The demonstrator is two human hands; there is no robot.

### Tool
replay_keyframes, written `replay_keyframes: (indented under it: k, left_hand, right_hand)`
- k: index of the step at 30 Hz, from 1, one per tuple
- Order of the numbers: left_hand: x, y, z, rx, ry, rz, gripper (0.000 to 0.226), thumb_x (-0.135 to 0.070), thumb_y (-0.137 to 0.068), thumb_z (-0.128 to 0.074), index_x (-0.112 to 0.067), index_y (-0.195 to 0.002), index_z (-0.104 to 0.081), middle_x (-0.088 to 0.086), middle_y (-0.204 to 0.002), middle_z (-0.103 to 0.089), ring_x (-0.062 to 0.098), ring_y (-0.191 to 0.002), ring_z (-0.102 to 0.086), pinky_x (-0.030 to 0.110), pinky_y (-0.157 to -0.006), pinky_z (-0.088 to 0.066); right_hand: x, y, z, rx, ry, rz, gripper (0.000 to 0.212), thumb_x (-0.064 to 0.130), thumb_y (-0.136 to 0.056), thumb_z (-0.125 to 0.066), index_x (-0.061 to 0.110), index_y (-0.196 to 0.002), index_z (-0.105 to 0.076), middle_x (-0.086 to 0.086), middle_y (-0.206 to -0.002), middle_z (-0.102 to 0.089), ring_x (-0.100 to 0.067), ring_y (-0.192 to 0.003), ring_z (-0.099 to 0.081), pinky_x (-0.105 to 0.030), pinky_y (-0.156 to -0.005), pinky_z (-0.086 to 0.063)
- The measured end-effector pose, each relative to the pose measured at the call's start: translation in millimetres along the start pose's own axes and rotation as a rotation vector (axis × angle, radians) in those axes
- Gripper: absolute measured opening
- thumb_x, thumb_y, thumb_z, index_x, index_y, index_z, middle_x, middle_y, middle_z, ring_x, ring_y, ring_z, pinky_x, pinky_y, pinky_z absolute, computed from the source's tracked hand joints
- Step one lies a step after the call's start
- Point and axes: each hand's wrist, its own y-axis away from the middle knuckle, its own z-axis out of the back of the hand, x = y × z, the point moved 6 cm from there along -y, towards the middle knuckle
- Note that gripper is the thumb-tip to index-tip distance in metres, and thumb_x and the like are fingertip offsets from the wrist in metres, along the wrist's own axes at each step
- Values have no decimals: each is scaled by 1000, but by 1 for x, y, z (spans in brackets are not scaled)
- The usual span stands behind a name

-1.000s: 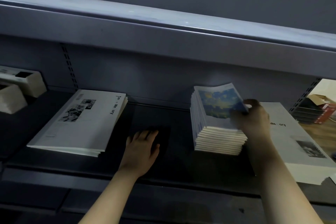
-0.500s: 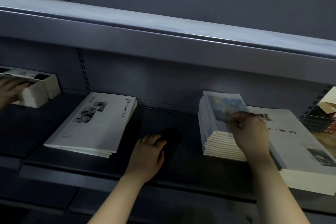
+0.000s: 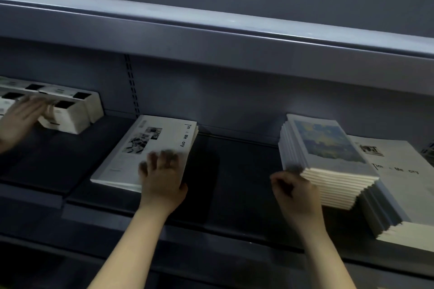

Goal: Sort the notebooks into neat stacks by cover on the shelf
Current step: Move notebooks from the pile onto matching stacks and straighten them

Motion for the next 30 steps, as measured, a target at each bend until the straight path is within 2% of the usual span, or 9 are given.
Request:
replay_keyframes:
  k: [4, 6, 8, 10, 13, 18, 21, 26, 30]
  left_hand:
    - [0, -5, 11, -46, 23, -4, 56, -37, -85, -52, -9, -132, -40, 10, -134, -44, 29, -123, -40, 41, -101, -36]
    - [1, -6, 20, -97, 112, -8, 34, -34, -88, -50, -11, -113, -55, 8, -113, -60, 24, -101, -56, 33, -82, -45]
    - [4, -3, 29, -165, 171, -7, 19, -31, -91, -48, -16, -94, -60, 4, -93, -66, 20, -79, -62, 27, -64, -42]
    - [9, 2, 32, -222, 166, -7, 16, -28, -90, -50, -17, -90, -62, 1, -85, -68, 19, -72, -63, 26, -59, -43]
    - [24, 6, 28, -292, 237, 10, 14, -17, -83, -60, -12, -94, -68, 4, -93, -68, 25, -78, -64, 31, -66, -48]
    - [33, 6, 19, -273, 391, -20, 41, 5, -80, -61, -6, -119, -64, 11, -123, -63, 31, -118, -51, 36, -102, -39]
    - [23, 8, 28, -307, 342, -120, 45, 10, -76, -62, -9, -117, -66, 12, -117, -66, 35, -110, -57, 49, -93, -45]
    - [7, 31, 60, -643, 366, -236, 54, 20, -61, -68, -8, -107, -72, 10, -101, -72, 39, -90, -64, 51, -75, -53]
    - [-15, 46, 78, -794, 423, -300, 51, 19, -65, -66, -5, -109, -70, 11, -103, -71, 36, -90, -65, 46, -72, -53]
  right_hand:
    - [-5, 7, -22, 79, -60, -50, 19, 9, -86, -66, 27, -91, -71, 15, -84, -66, -1, -77, -60, -5, -67, -38]
    - [-7, 9, -26, 91, -87, -80, 19, 10, -86, -66, 28, -90, -70, 15, -83, -66, -2, -77, -62, -7, -66, -39]
    - [-9, 11, -28, 86, -101, -94, 20, 9, -85, -66, 28, -88, -71, 13, -82, -68, -5, -77, -63, -15, -68, -43]
    - [-10, 14, -28, 76, -101, -93, 19, 7, -84, -67, 26, -87, -72, 12, -82, -70, -6, -78, -64, -23, -72, -47]
    - [-12, 17, -29, 72, -111, -101, 19, 7, -83, -68, 25, -86, -73, 12, -81, -70, -6, -77, -65, -25, -73, -48]
    - [-19, 21, -35, 123, -133, -147, 18, 10, -86, -66, 27, -86, -72, 11, -76, -69, -8, -70, -66, -23, -68, -46]
    - [-20, 23, -37, 155, -160, -171, 18, 11, -86, -65, 28, -85, -72, 11, -75, -69, -8, -68, -66, -22, -67, -46]
    - [-24, 26, -38, 225, -277, -263, 15, 17, -90, -62, 27, -86, -71, 5, -75, -70, -8, -59, -67, -25, -63, -51]
    - [-16, 26, -41, 284, -721, -445, 17, 15, -97, -54, 12, -98, -70, -11, -89, -73, -17, -72, -72, -24, -61, -56]
